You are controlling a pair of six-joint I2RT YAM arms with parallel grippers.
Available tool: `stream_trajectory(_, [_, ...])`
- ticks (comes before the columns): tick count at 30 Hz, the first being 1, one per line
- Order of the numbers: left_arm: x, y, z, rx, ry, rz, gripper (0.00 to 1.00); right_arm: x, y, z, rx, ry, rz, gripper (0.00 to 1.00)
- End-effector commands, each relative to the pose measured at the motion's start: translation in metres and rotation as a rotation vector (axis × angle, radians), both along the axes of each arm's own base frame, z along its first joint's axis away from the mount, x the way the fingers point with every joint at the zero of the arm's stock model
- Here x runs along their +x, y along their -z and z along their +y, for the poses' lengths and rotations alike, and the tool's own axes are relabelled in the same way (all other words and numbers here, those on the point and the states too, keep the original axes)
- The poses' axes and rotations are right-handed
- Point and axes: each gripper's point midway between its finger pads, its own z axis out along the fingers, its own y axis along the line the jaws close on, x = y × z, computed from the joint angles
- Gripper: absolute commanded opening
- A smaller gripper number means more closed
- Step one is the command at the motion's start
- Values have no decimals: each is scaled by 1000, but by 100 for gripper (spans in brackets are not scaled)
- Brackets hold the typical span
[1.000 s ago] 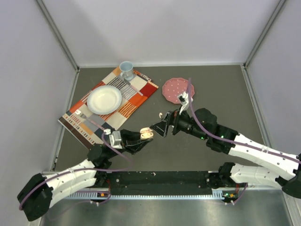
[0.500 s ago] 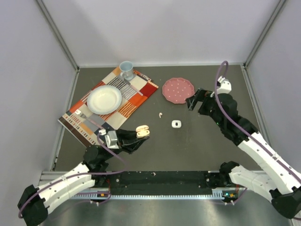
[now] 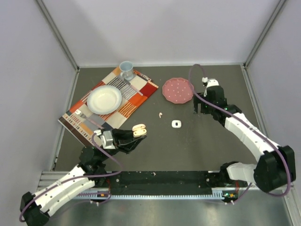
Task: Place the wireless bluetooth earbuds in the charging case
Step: Pick up the right earbud from the center of the board.
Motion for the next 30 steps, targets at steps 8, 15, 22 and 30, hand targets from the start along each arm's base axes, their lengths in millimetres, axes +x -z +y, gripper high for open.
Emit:
stream_trajectory(8, [-3,-20,8,-31,-26,-56,0,52,41,-32,-158,-52,54,48])
stream_trajectory(15, [-2,-22,14,-34,-55,-56,0,63,75,-27,-126,-80,128,56])
stream_trajectory(22, [2,-20,19,-29,-92,-49,0,73,83,-28,-140,-75,131,52])
stream_trajectory(30, [5,-23,20,-27,-110,-43,0,73,97,-35,-172,-52,168,50])
